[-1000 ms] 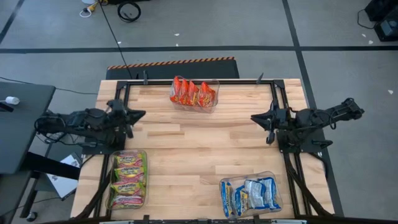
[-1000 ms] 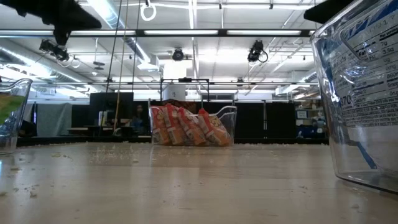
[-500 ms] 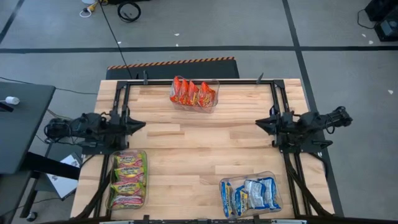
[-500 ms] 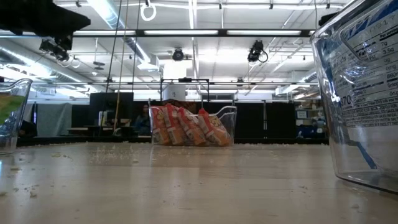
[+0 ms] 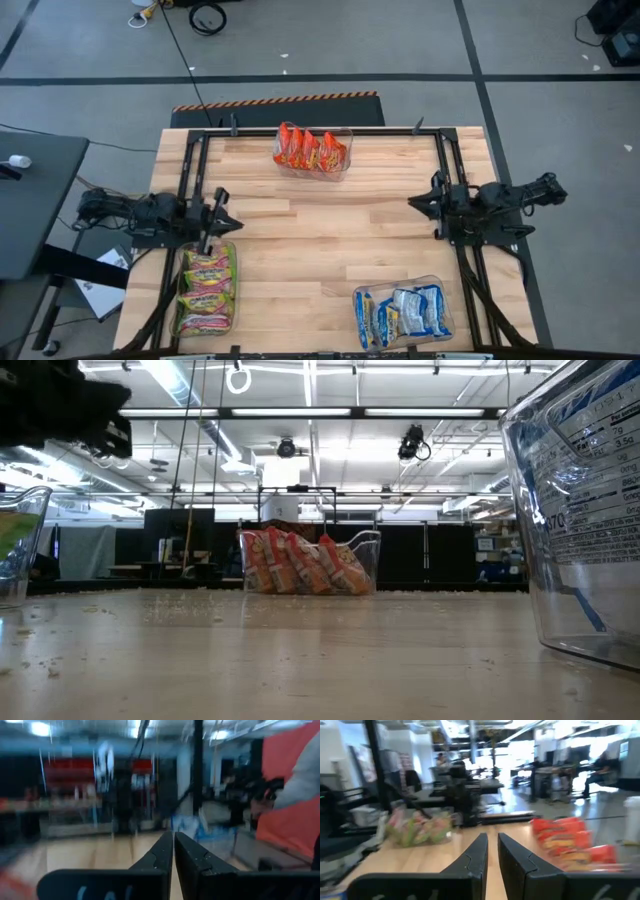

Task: Sort Maruchan noodles
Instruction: Return to Home Position

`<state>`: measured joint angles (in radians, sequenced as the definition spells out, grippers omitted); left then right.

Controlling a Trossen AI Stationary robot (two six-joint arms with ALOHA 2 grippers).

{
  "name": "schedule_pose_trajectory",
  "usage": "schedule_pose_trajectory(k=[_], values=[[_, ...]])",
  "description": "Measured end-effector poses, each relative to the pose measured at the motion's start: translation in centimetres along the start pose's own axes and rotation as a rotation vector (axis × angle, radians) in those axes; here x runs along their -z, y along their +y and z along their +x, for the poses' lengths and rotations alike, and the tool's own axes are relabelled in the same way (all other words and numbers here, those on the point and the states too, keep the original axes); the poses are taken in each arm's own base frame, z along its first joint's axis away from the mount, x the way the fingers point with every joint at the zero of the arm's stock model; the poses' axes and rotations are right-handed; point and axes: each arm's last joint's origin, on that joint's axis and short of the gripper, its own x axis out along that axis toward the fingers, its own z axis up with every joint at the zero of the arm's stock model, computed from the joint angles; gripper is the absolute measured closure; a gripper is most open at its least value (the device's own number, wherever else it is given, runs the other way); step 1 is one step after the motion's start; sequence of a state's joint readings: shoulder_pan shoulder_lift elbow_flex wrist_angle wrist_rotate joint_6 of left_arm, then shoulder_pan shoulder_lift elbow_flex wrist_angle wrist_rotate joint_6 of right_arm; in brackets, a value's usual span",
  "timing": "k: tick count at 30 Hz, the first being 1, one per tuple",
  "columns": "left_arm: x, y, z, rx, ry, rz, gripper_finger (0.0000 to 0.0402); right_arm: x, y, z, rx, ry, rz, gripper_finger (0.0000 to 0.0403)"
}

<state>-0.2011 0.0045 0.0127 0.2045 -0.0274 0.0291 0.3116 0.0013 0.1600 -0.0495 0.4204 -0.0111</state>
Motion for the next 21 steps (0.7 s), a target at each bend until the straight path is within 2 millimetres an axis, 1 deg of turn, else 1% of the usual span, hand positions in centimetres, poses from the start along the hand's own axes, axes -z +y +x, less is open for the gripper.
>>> schedule_pose_trajectory(k=[2, 5, 6, 8, 12, 14, 17, 21], values=[[0.7, 0.0, 0.0, -0.003, 0.062, -0.035, 0.0377, 1.1, 0.1, 0.3, -0.04, 0.008, 0.021, 0.0353], [0.7, 0.0, 0.0, -0.001, 0.059, -0.03, 0.0377, 3.1, 0.3, 0.8, -0.118, -0.022, 0.078, 0.0353], [0.7, 0.0, 0.0, 0.004, 0.063, -0.015, 0.0377, 3.7, 0.2, 0.9, -0.119, -0.004, 0.078, 0.0353], [0.7, -0.1, 0.0, 0.027, 0.063, -0.008, 0.0377, 3.9, -0.1, 1.1, -0.092, 0.021, 0.063, 0.0353], [0.8, -0.2, 0.0, 0.049, 0.076, -0.022, 0.0377, 3.5, -0.9, 1.2, -0.014, -0.038, -0.017, 0.0353], [1.0, -0.2, 0.0, 0.05, 0.089, -0.019, 0.0377, 3.5, -1.0, 1.2, -0.052, -0.029, -0.023, 0.0353], [1.3, -0.2, -0.1, 0.051, 0.12, -0.021, 0.0377, 4.2, -1.1, 1.2, -0.119, 0.041, -0.028, 0.0353], [1.1, -0.2, 0.0, 0.052, 0.1, -0.018, 0.0377, 4.7, -1.2, 1.3, -0.116, 0.091, -0.018, 0.0353]])
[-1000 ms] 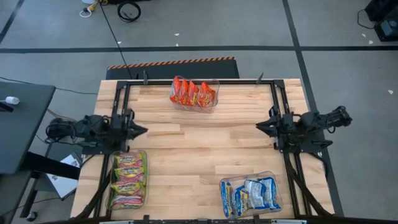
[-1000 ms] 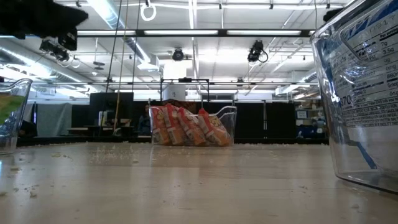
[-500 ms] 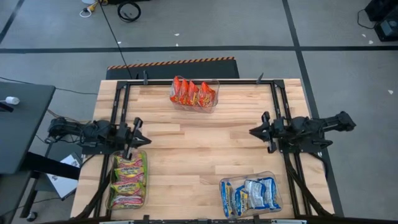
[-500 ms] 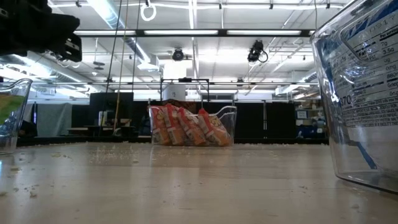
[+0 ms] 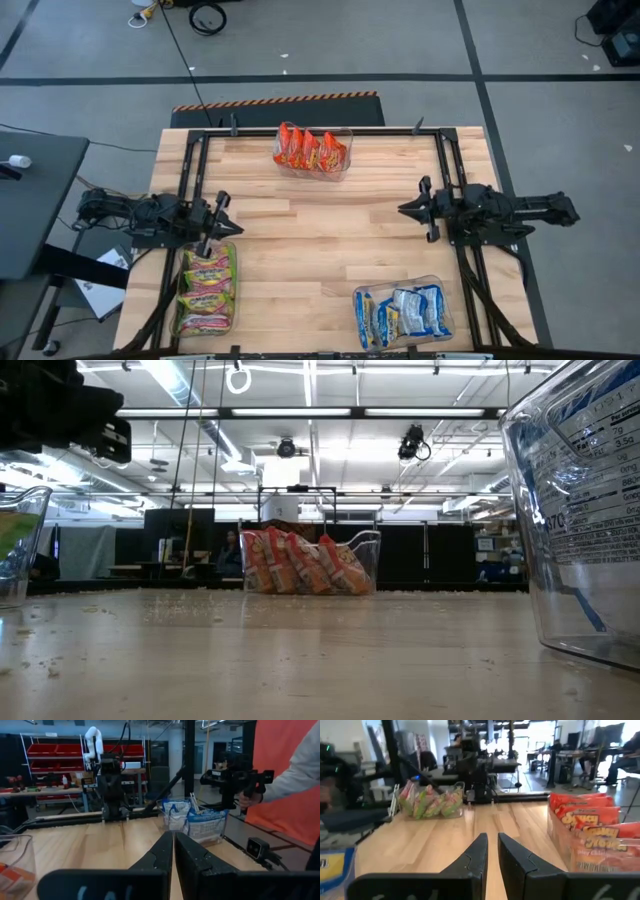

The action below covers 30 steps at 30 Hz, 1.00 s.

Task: Sort Maruchan noodles
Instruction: Return to Home Position

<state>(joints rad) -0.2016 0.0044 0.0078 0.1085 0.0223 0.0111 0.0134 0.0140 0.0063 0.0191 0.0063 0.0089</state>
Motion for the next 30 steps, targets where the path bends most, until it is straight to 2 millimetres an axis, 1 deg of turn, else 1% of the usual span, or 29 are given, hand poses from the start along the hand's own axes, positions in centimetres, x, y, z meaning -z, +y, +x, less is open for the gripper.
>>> schedule_pose_trajectory(k=[3, 6, 30], values=[[0.12, 0.01, 0.0, -0.002, 0.012, -0.004, 0.0377, -0.22, -0.13, 0.0, 0.033, -0.022, 0.038, 0.0353], [0.41, 0.0, 0.0, 0.0, 0.042, -0.006, 0.0377, -0.06, -0.22, 0.03, 0.062, -0.005, 0.04, 0.0353], [0.42, 0.0, 0.01, 0.0, 0.041, -0.002, 0.0377, -0.05, -0.2, 0.04, 0.057, -0.004, 0.041, 0.0353]])
